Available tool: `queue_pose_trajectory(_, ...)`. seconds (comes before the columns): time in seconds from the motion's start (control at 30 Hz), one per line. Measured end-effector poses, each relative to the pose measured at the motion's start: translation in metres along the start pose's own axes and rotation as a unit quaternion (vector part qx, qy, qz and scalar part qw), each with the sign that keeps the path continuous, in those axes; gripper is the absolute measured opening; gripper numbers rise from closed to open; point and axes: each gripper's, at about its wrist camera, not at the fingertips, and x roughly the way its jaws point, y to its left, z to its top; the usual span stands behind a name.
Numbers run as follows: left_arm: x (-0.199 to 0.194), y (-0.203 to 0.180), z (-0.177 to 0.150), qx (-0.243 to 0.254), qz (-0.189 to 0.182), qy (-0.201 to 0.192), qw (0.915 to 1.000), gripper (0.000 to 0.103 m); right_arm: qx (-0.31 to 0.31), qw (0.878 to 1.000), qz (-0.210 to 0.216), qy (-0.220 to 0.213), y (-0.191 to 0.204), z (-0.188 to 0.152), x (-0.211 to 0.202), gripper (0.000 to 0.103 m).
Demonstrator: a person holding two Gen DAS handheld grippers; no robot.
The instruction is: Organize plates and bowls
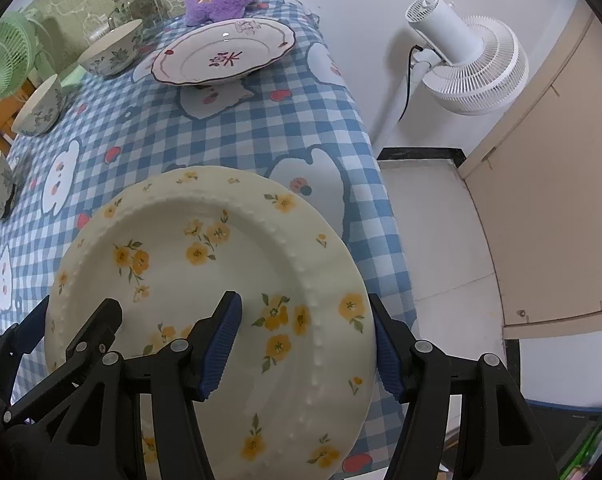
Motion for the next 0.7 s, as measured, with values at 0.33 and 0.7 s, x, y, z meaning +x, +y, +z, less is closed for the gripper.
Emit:
queue_pose_trajectory(0.33,0.002,-0.008,-0.002,0.013,0.014,-0.012,0.9997,0.062,0.019,1.0,0.006,0.007,-0.009,-0.002,0.007,0.065)
queue_pose_trajectory(0.7,0.003,-0.015,-0.005,0.017,0.023,-0.018,0.9994,0.062,0.035,0.999,0.018,0.009,-0.02,-0.005,0.011,0.065)
